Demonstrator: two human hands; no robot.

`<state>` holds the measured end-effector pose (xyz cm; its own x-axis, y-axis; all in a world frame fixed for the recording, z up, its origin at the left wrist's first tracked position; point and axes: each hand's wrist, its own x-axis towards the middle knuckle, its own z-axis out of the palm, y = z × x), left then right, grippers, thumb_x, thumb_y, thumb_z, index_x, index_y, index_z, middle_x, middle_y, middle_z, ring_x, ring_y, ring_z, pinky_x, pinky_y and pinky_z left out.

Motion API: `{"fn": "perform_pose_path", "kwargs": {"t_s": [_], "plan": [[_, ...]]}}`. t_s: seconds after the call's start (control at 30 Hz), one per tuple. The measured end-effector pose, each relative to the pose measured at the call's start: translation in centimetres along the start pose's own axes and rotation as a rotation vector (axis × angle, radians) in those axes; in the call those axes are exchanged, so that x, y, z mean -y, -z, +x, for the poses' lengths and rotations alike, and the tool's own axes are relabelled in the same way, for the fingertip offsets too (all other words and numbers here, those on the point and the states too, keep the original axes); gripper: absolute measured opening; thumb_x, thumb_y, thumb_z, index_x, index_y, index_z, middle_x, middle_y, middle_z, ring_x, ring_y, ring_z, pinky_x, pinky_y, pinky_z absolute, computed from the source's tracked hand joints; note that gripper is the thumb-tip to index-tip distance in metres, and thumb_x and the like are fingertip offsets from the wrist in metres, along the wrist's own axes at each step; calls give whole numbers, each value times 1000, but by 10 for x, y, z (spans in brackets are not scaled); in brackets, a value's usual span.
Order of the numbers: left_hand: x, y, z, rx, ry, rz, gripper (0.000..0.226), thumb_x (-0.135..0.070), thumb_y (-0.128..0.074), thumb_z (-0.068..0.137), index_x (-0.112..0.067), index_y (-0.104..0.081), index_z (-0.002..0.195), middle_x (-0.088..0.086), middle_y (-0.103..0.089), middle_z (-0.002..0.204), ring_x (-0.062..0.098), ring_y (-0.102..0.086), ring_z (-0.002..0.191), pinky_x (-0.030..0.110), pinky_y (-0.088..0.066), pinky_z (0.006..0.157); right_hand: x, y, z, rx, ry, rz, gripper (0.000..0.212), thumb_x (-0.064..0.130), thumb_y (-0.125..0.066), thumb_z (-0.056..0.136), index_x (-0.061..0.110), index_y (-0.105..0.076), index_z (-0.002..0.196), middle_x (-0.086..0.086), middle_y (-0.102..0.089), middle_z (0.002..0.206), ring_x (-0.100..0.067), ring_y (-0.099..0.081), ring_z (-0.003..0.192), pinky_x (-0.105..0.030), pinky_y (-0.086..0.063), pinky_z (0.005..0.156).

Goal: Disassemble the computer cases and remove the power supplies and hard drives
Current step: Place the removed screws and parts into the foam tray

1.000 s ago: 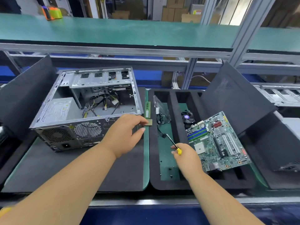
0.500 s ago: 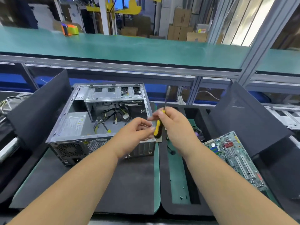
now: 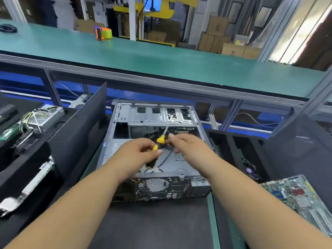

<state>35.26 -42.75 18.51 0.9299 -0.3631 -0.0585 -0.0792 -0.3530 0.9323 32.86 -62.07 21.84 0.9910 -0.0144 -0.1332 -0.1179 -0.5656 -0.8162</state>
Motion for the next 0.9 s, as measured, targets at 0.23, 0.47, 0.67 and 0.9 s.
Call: {"fn": "perform_pose_path", "kwargs": {"t_s": [0.23,0.47,0.67,0.9], "plan": [[32,60,9,-217,170,650,25,-48,-67,85,-25,-58,80,-6,-62,71,8,-56,67,29,-40,57,-10,1,37,24,-228,-282,31,51,-51,97,25,-67,97,-3,-68,99,-22,-65,89,-34,-50,72],[37,63,17,-100,144,899,42,-51,-63,87,-21,-39,104,-8,-48,77,16,-50,72,31,-33,52,-20,-20,59,163,-383,-539,23,37,-56,99,16,-65,96,-4,-65,96,-23,-62,91,-29,-43,71],[39,66,18,-76,122,923,48,-60,-55,89,-21,-30,104,-8,-46,75,13,-46,63,30,-29,47,-19,-30,68,246,-435,-697,34,34,-52,102,6,-66,112,-13,-68,113,-25,-61,98,-26,-39,73],[29,71,30,-234,-12,970,50,-56,-51,94,-17,-35,121,-5,-49,78,17,-51,66,30,-34,51,-25,-17,76,499,-471,-1022,43,38,-63,95,12,-63,129,-4,-63,128,-25,-59,115,-36,-47,100]]}}
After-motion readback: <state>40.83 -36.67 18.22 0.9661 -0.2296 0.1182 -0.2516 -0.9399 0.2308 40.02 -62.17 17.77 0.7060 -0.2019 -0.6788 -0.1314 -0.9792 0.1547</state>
